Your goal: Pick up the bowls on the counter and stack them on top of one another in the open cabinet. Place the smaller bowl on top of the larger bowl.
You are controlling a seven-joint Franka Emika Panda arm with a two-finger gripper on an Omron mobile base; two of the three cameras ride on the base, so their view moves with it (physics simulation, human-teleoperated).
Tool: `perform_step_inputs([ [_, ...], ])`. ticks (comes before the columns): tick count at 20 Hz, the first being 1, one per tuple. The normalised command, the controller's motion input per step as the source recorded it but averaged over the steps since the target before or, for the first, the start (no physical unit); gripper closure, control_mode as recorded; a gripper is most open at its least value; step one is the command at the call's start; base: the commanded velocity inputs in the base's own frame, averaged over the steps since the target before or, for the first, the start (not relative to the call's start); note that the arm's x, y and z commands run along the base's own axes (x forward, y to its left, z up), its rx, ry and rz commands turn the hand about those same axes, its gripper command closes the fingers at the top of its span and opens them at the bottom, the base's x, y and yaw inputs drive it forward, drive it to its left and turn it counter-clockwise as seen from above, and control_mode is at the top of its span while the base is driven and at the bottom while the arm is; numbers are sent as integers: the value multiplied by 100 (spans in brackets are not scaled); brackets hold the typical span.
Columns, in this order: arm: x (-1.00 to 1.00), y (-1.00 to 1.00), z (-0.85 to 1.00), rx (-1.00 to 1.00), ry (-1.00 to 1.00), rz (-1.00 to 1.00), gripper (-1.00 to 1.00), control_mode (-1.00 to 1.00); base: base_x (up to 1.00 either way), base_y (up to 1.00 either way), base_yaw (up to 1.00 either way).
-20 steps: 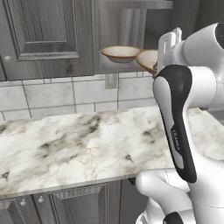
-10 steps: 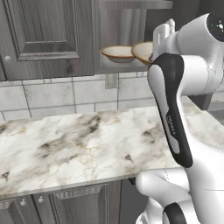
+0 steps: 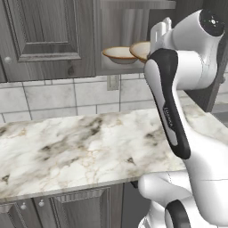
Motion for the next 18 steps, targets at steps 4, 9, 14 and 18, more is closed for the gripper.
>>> perform_step_inputs([
  [4,21,1,-9,3,-2,0,100,-100,0,0,0],
  [9,15,6,-3,-1,-10,0,100,-100,0,0,0],
  [14,17,6,-5,-5,-11,-2,100,-100,0,0,0],
  [18,28,7,-5,-6,-6,-5,100,-100,0,0,0],
])
